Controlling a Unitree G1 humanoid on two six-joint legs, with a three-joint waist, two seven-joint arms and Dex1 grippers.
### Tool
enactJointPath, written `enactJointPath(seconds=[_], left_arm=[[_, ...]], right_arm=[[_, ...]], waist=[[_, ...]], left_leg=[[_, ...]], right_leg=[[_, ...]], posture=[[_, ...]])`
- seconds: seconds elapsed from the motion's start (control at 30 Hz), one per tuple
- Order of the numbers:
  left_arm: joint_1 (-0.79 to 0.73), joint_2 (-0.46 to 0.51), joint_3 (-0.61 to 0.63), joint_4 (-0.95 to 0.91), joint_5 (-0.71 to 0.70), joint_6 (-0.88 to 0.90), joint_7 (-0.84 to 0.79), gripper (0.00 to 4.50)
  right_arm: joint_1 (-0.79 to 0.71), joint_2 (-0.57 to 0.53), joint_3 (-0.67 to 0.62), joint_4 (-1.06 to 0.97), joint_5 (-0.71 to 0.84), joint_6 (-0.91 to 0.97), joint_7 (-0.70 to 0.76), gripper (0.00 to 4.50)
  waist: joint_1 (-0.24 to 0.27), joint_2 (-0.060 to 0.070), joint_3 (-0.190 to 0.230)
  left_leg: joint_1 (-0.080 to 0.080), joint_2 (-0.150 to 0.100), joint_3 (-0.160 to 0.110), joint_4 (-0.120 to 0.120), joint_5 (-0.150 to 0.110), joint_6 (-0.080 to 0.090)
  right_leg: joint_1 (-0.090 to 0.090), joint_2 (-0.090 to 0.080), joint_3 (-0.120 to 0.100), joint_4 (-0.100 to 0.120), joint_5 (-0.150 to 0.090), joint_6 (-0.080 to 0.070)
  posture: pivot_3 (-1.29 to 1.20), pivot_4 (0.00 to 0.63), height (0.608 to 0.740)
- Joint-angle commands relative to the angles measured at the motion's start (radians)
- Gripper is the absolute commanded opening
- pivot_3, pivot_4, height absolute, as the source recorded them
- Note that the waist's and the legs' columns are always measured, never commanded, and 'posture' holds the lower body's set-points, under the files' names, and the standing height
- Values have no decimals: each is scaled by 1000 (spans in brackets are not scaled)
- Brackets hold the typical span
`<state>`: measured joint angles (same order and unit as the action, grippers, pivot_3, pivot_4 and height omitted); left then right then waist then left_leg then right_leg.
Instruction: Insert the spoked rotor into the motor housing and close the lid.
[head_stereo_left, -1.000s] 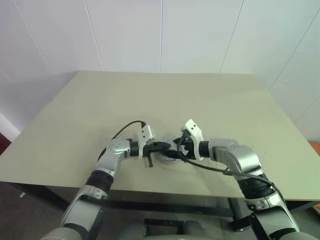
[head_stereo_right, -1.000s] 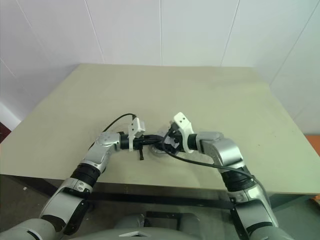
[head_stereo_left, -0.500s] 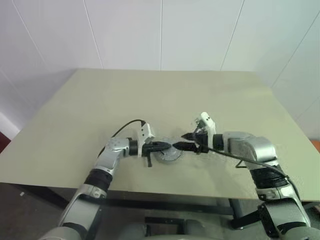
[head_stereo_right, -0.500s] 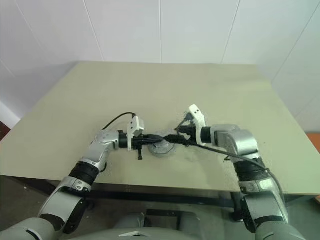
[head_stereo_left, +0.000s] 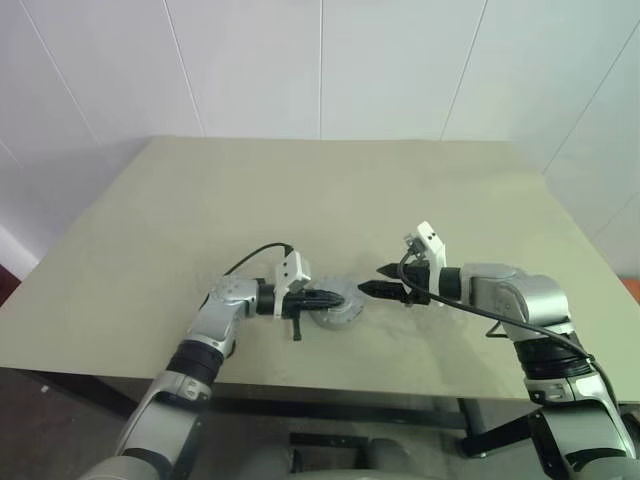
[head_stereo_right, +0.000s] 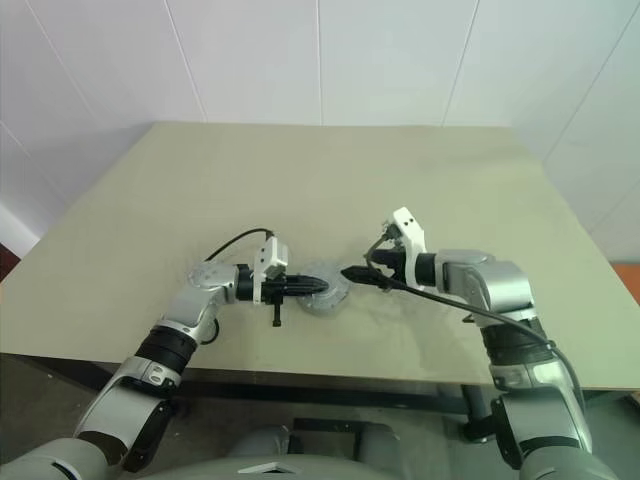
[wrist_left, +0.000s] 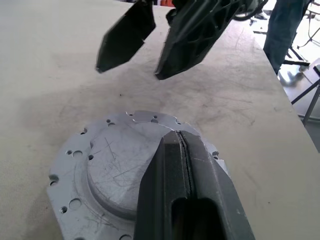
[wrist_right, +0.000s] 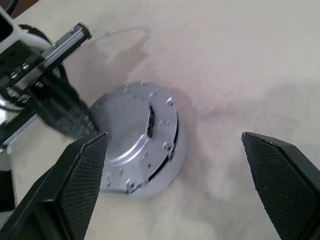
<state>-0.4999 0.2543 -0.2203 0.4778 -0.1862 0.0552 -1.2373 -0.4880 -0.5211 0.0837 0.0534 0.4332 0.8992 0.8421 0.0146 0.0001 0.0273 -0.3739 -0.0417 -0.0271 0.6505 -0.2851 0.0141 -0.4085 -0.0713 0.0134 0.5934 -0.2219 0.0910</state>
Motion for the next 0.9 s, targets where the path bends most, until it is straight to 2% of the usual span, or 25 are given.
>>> enactJointPath(seconds=[0.03,0.33,0.5,0.7,0.9], left_arm=[[32,7,-24,25,13,53,2,0],[41,-15,0,-79,-82,194,-10,0],[-6,-51,157,-167,-317,460,31,0],[-60,-48,321,-204,-557,723,73,0],[-70,-30,420,-221,-675,834,133,0]], right_arm=[[-6,23,0,4,-36,-88,-33,4482],[-12,50,0,26,-56,-147,-53,4482],[2,51,-8,29,-58,-165,-49,4482],[10,50,11,29,-77,-217,-32,4482],[11,59,23,-2,-80,-240,-18,4482]], waist=[[0,0,0],[-1,0,1],[-1,0,6],[-3,0,7],[-3,0,7]], left_leg=[[0,0,0,0,0,0],[-1,0,0,0,0,0],[-2,0,0,0,0,0],[-3,0,0,0,0,0],[-2,0,0,0,1,0]], right_leg=[[0,0,0,0,0,0],[-1,0,0,0,0,0],[-2,0,0,1,0,0],[-3,1,0,1,2,3],[-3,3,1,2,1,2]], posture=[[0,0,740],[0,0,740],[0,0,740],[0,0,740],[0,0,740]])
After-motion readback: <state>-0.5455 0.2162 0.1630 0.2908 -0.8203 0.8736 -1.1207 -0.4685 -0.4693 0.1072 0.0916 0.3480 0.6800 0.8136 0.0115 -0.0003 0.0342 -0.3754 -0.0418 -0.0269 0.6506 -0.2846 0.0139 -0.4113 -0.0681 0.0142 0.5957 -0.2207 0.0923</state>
